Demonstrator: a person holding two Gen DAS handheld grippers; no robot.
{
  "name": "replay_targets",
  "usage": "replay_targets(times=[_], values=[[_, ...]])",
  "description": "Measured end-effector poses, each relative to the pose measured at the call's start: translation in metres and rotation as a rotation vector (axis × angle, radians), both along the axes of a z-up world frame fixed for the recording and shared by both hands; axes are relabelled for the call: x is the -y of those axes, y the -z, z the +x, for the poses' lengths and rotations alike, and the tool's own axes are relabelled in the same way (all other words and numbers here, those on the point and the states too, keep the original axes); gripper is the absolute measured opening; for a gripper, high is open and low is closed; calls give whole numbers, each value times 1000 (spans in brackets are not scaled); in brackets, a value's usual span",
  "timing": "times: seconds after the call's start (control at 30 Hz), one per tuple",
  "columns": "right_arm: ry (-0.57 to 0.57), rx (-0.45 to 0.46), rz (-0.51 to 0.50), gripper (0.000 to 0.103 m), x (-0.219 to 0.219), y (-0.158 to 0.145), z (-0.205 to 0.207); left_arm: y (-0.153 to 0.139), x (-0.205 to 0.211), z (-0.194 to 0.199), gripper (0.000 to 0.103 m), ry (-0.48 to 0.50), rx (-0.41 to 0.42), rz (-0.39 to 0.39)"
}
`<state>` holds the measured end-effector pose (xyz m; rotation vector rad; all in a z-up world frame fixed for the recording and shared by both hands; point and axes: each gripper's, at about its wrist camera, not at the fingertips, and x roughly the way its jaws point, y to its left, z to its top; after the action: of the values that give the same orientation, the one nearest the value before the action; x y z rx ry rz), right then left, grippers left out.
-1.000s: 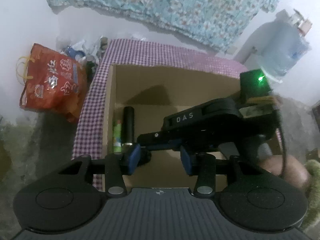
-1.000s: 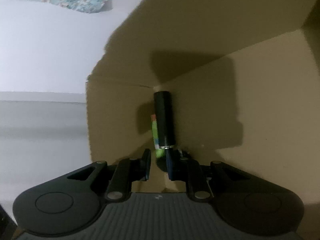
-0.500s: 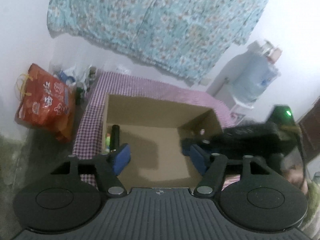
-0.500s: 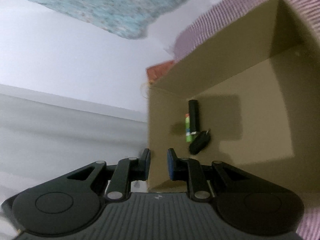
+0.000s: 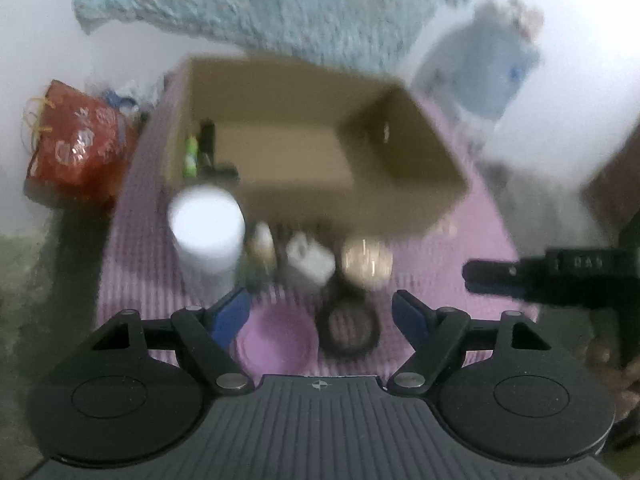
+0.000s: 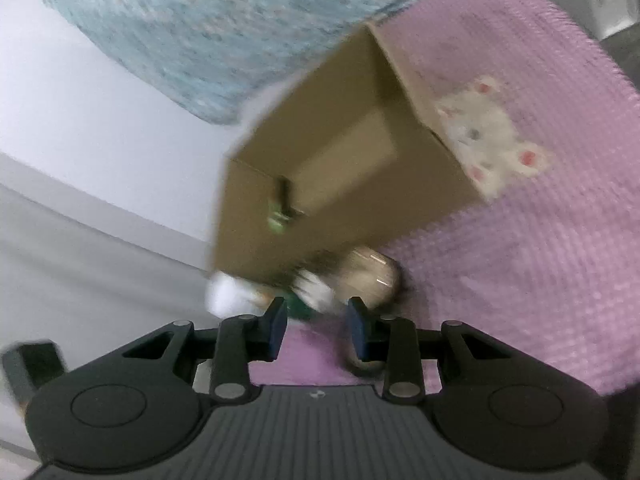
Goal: Organize rigid objects
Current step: 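Move the right gripper back down to the black tape roll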
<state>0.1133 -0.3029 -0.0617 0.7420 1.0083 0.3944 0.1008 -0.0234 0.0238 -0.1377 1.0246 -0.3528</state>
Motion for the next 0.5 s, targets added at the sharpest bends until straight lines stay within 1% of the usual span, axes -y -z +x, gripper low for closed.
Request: replay_targets(times=[0.03, 0.1, 0.23, 0.37, 0.5], values=[[-4, -11, -43, 36, -4, 4, -4, 8, 6, -2, 77, 19, -19, 2], [-18, -29, -125, 36, -12, 15, -10, 24, 17, -3, 67, 50, -58, -6], [-69, -21, -248, 36, -33, 28, -9, 46, 34, 0, 58, 105, -83, -15], [-136, 13, -316, 35, -53, 37, -5, 61, 48, 2, 52, 142, -104, 17], [-190, 21, -347, 32, -67, 46, 6, 69, 55, 3, 45, 169, -132, 64]])
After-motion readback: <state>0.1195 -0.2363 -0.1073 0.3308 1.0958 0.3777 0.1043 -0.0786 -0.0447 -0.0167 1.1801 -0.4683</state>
